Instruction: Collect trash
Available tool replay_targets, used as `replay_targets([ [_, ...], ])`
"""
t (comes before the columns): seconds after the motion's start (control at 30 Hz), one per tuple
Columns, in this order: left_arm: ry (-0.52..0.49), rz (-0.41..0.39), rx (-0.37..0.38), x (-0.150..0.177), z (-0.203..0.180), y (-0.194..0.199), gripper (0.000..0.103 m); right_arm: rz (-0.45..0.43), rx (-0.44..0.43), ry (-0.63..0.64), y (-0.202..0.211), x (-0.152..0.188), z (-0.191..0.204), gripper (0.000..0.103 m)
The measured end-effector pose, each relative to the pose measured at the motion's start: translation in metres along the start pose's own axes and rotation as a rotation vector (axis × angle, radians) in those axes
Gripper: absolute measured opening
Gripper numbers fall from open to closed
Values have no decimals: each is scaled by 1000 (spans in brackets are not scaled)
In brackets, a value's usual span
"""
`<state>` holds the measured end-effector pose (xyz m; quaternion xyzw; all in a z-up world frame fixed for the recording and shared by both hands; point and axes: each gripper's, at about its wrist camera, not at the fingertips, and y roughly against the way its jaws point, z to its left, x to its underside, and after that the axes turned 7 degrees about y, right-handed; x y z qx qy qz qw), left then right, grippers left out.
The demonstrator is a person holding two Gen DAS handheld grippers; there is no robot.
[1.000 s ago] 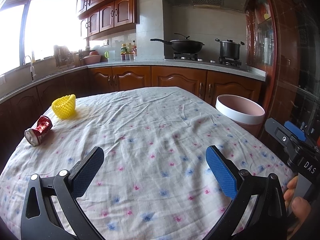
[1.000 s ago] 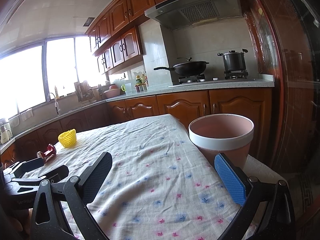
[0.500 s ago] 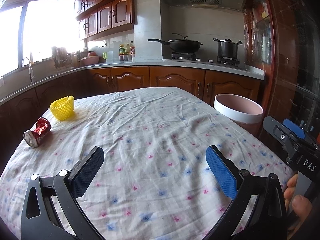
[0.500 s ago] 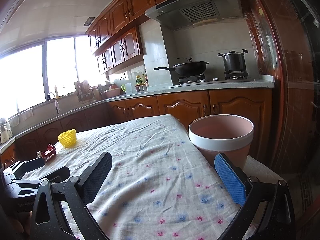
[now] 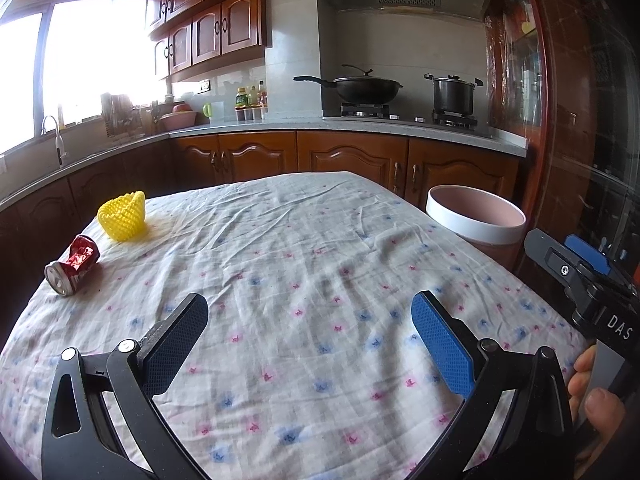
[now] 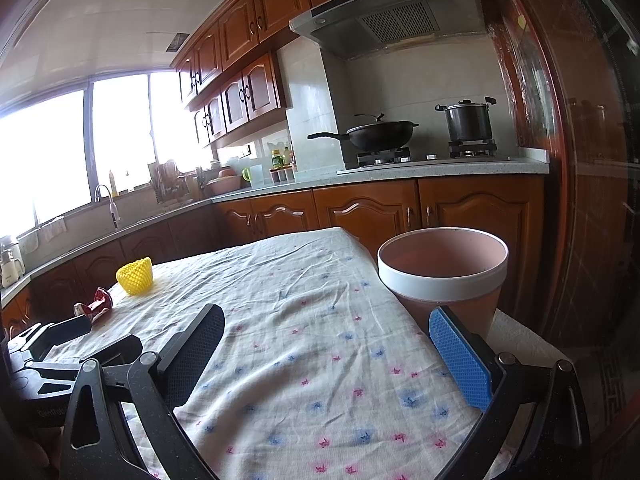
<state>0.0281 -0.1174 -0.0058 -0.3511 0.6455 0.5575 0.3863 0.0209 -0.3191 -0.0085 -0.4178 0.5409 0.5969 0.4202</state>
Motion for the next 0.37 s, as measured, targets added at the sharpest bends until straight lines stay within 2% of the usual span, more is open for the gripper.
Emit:
replay_targets([
  [0.37,5,15,10,-2,4,-5,103,12,-3,1,-4,0,-2,103],
])
